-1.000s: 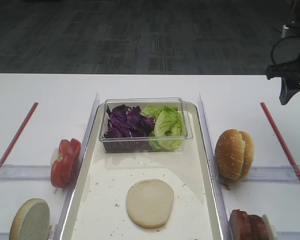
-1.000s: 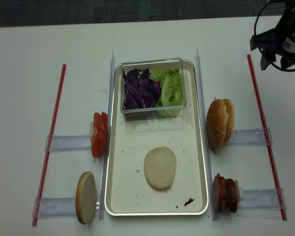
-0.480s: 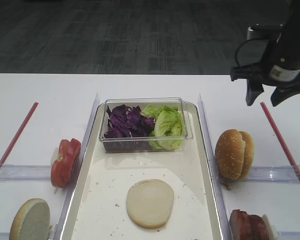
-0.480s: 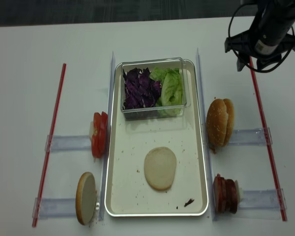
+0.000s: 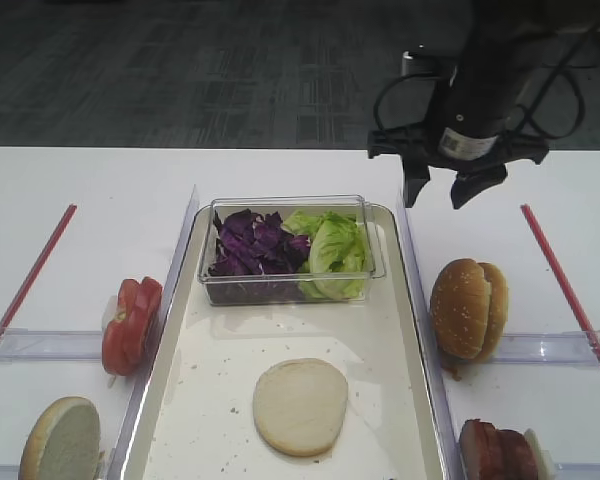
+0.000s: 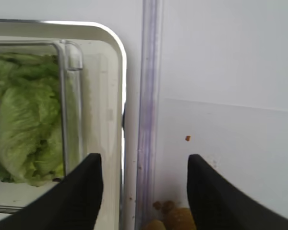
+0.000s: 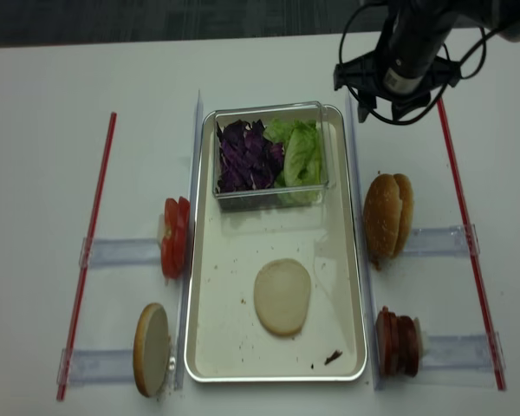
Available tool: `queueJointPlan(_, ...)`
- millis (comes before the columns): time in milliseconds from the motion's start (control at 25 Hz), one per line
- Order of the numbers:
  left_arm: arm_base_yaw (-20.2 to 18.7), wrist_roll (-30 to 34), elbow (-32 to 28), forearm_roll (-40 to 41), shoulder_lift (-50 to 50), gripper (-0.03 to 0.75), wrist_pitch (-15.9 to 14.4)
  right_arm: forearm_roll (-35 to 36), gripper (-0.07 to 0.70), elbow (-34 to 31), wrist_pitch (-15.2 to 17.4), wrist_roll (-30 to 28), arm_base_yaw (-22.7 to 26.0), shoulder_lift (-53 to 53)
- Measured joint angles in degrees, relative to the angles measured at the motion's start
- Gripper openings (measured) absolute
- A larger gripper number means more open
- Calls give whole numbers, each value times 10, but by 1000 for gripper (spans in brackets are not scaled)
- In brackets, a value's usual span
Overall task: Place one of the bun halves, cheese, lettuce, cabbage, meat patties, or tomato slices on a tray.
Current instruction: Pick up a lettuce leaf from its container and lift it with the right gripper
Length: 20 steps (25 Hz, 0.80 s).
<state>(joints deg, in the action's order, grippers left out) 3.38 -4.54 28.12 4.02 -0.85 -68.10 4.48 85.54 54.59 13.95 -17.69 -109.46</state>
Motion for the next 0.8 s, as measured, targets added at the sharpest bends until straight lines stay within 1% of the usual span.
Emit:
queueJointPlan(120,0,0,0,0,0,302,0,-5,426,20,10,17,-20,-19)
queueJointPlan(320,0,0,0,0,0,302,0,-14,426,50,13,40,-53,-40)
queueJointPlan(560,0,0,0,0,0,302,0,-14,426,76,24,58,-78,-59)
queueJointPlan(800,0,0,0,0,0,302,0,-14,426,89,26,72,-98,-69)
